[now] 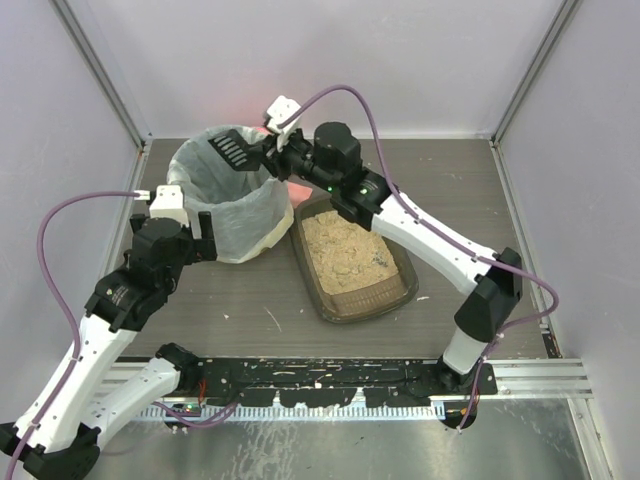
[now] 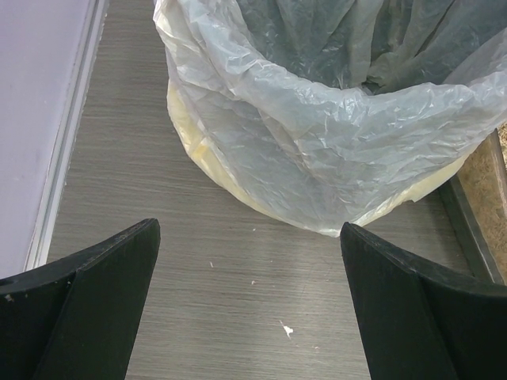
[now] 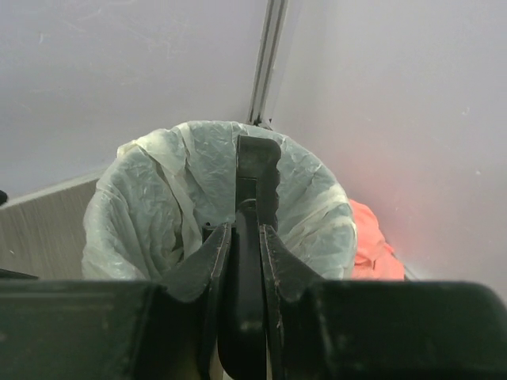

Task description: Clean the litter box

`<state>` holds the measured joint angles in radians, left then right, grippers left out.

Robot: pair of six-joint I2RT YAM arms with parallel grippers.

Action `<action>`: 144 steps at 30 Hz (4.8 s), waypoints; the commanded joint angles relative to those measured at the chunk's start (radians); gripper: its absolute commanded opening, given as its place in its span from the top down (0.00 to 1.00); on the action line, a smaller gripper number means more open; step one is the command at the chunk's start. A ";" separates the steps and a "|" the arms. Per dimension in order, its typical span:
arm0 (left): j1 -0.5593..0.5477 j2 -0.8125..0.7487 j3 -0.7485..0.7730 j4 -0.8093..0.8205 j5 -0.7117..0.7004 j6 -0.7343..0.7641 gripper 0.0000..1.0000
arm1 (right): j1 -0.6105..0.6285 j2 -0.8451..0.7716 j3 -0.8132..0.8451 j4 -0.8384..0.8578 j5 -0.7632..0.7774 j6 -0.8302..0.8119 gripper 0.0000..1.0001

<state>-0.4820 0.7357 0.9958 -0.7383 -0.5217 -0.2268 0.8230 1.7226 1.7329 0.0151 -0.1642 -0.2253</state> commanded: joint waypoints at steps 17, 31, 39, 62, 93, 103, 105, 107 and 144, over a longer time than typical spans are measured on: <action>0.016 0.010 0.021 0.024 0.053 -0.008 0.01 | 0.002 -0.729 -0.581 -0.013 0.624 0.426 1.00; 0.016 0.014 0.020 0.027 0.075 -0.008 0.00 | 0.002 -0.733 -0.652 -0.588 0.704 0.563 1.00; 0.017 0.020 0.021 0.028 0.087 -0.008 0.00 | 0.002 -0.619 -0.605 -0.728 0.750 0.603 0.99; 0.019 0.034 0.021 0.029 0.115 -0.008 0.00 | -0.261 -0.462 -0.719 -0.547 0.350 0.788 0.99; -0.221 0.092 0.019 0.069 0.260 -0.175 0.05 | -0.317 -0.520 -1.129 -0.071 0.021 1.080 0.99; -0.314 0.174 -0.012 0.132 0.218 -0.196 0.04 | -0.317 -0.571 -1.242 0.090 0.040 1.169 0.99; -0.315 0.175 -0.017 0.137 0.216 -0.196 0.04 | -0.318 -0.620 -1.260 0.088 0.078 1.181 0.99; -0.314 0.175 -0.022 0.145 0.216 -0.194 0.04 | -0.324 -0.669 -1.272 0.084 0.103 1.188 0.99; -0.313 -0.011 -0.040 0.105 0.035 -0.111 0.02 | -0.836 -0.857 -1.466 0.386 -0.435 1.289 0.99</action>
<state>-0.7921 0.7521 0.9310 -0.6449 -0.4576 -0.3401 0.0357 0.8703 0.2928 0.1993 -0.4801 0.9836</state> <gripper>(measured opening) 0.981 0.226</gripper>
